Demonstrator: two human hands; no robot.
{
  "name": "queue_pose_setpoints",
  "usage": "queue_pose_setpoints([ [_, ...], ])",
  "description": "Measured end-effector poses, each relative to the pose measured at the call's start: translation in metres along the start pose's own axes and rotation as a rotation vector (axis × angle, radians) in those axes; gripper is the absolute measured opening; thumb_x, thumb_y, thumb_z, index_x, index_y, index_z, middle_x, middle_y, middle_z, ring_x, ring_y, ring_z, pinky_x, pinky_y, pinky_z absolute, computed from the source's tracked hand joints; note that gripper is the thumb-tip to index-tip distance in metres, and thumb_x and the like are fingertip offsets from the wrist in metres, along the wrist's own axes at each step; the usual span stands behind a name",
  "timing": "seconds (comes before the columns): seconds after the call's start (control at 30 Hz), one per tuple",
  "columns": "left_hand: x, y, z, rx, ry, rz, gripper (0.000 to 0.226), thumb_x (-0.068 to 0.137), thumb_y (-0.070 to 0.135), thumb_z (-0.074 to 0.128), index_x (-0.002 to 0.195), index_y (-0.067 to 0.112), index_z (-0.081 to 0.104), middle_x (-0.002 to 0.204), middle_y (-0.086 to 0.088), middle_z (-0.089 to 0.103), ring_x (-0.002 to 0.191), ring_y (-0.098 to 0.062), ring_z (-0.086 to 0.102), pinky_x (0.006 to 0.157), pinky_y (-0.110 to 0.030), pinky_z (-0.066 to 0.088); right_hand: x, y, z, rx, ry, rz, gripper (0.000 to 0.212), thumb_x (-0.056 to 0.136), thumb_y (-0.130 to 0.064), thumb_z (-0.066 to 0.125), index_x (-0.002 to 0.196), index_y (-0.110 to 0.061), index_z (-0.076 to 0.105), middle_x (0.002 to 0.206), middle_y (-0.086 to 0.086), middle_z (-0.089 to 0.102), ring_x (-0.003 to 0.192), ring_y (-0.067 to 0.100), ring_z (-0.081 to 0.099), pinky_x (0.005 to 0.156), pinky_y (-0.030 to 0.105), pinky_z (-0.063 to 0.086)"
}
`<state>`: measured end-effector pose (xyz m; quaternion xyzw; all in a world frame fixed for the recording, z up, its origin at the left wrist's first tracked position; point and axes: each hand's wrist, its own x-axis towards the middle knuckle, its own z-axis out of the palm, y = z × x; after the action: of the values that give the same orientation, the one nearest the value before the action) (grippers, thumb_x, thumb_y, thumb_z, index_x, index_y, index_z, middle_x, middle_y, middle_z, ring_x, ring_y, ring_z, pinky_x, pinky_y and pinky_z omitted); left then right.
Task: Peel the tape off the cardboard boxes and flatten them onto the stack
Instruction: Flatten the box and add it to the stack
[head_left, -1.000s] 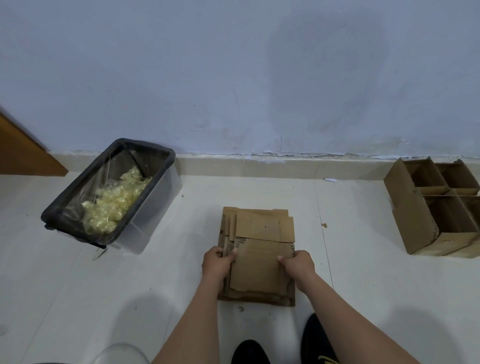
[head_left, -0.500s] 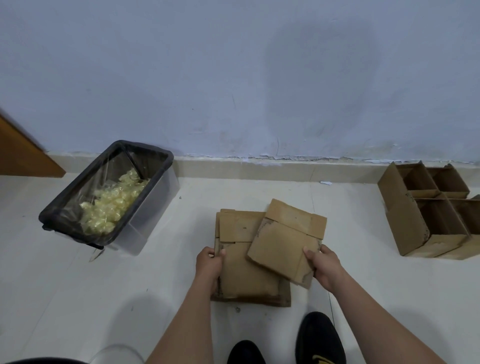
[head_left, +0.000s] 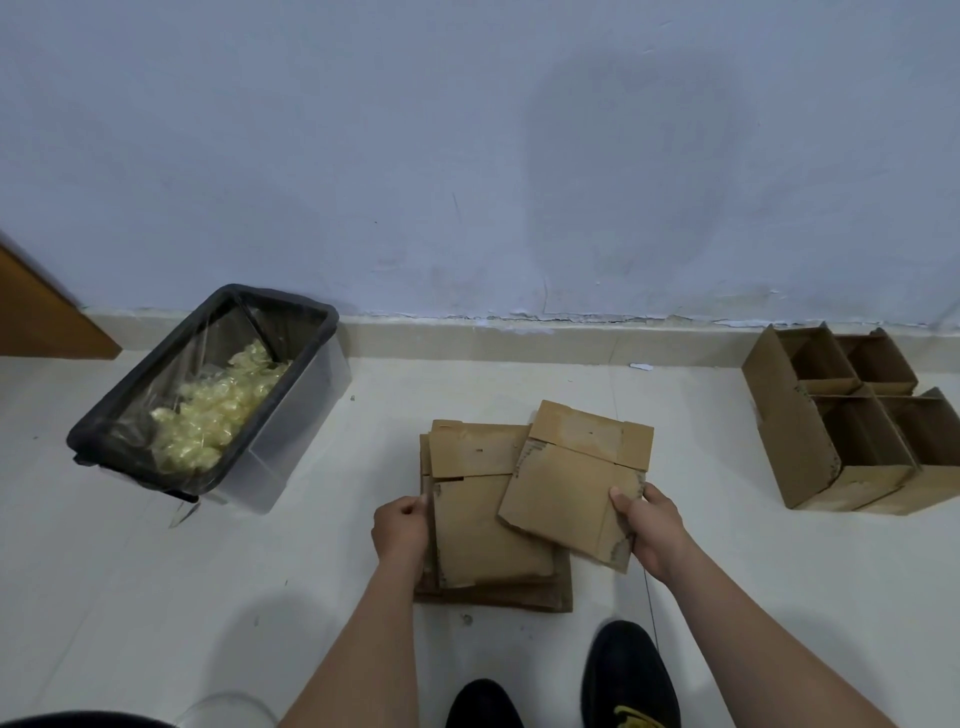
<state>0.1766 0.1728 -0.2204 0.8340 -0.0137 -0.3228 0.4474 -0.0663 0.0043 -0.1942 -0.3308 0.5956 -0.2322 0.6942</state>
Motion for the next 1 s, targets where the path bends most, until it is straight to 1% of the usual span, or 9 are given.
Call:
queue_pose_setpoints([
  [0.17,-0.003,0.005,0.004,0.191,0.066,0.068,0.026,0.103,0.017,0.056,0.126,0.010,0.064,0.122,-0.015,0.067,0.104,-0.030,0.063,0.093,-0.039,0.052,-0.001,-0.002,0.000,-0.004,0.011,-0.010,0.023,0.099,-0.006,0.057,0.122,-0.010,0.058,0.115,0.011,0.067,0.102,0.028,0.064,0.094,0.042,0.052],
  [0.3,-0.011,0.011,0.015,0.259,-0.062,0.033,0.036,0.110,0.027,0.036,0.124,0.008,0.063,0.128,-0.015,0.063,0.113,-0.032,0.059,0.096,-0.038,0.047,0.001,-0.002,0.000,-0.063,0.014,-0.023,0.023,0.099,-0.006,0.057,0.121,-0.011,0.058,0.113,0.010,0.067,0.102,0.028,0.065,0.092,0.042,0.053],
  [0.4,-0.010,0.011,0.019,0.188,-0.108,0.006,0.031,0.104,0.034,0.054,0.125,0.012,0.060,0.130,-0.011,0.062,0.111,-0.028,0.057,0.091,-0.034,0.046,0.001,0.002,0.001,-0.134,0.011,-0.026,0.023,0.099,-0.006,0.057,0.121,-0.013,0.057,0.112,0.008,0.066,0.102,0.029,0.064,0.091,0.043,0.053],
  [0.5,-0.001,0.009,0.018,0.180,-0.113,-0.041,0.026,0.097,0.039,0.063,0.113,0.019,0.065,0.131,-0.009,0.061,0.117,-0.031,0.056,0.102,-0.042,0.049,0.001,0.010,0.002,-0.176,0.029,-0.036,0.026,0.099,-0.008,0.058,0.125,-0.011,0.058,0.113,0.009,0.067,0.104,0.030,0.064,0.093,0.046,0.054],
  [0.6,0.001,0.018,0.009,-0.029,-0.088,-0.088,0.024,0.102,0.032,0.057,0.114,0.013,0.065,0.120,-0.011,0.063,0.102,-0.028,0.059,0.084,-0.039,0.055,-0.001,0.013,0.001,-0.085,0.035,-0.041,0.024,0.099,-0.009,0.059,0.123,-0.012,0.061,0.114,0.009,0.069,0.105,0.029,0.066,0.097,0.047,0.053],
  [0.67,0.002,0.025,-0.003,-0.122,-0.033,-0.075,0.015,0.103,0.027,0.056,0.104,0.013,0.063,0.111,-0.015,0.065,0.087,-0.027,0.056,0.067,-0.031,0.046,-0.005,0.009,0.001,0.003,0.054,-0.052,0.023,0.099,-0.008,0.058,0.122,-0.012,0.061,0.113,0.008,0.069,0.105,0.029,0.066,0.097,0.046,0.053],
  [0.77,0.007,0.035,-0.019,-0.227,0.070,-0.043,0.013,0.103,0.024,0.055,0.094,0.016,0.059,0.113,-0.019,0.064,0.084,-0.027,0.052,0.068,-0.032,0.042,-0.008,0.003,0.004,0.032,0.098,-0.080,0.024,0.099,-0.010,0.060,0.123,-0.010,0.062,0.115,0.009,0.068,0.106,0.028,0.065,0.098,0.045,0.052],
  [0.9,0.003,0.064,-0.033,-0.468,0.254,-0.062,0.006,0.104,0.012,0.050,0.106,0.014,0.056,0.118,-0.011,0.052,0.099,-0.030,0.050,0.081,-0.037,0.044,-0.010,-0.003,0.014,0.056,0.117,-0.095,0.019,0.098,-0.015,0.063,0.116,-0.012,0.065,0.113,0.009,0.069,0.104,0.028,0.065,0.097,0.044,0.053],
  [1.0,0.002,0.081,-0.041,-0.651,0.321,-0.146,0.020,0.105,0.008,0.046,0.120,0.016,0.057,0.127,-0.010,0.051,0.113,-0.030,0.051,0.090,-0.034,0.043,-0.011,-0.004,0.031,0.059,0.088,-0.094,0.015,0.098,-0.018,0.063,0.112,-0.014,0.065,0.113,0.008,0.069,0.105,0.028,0.065,0.099,0.046,0.053],
])
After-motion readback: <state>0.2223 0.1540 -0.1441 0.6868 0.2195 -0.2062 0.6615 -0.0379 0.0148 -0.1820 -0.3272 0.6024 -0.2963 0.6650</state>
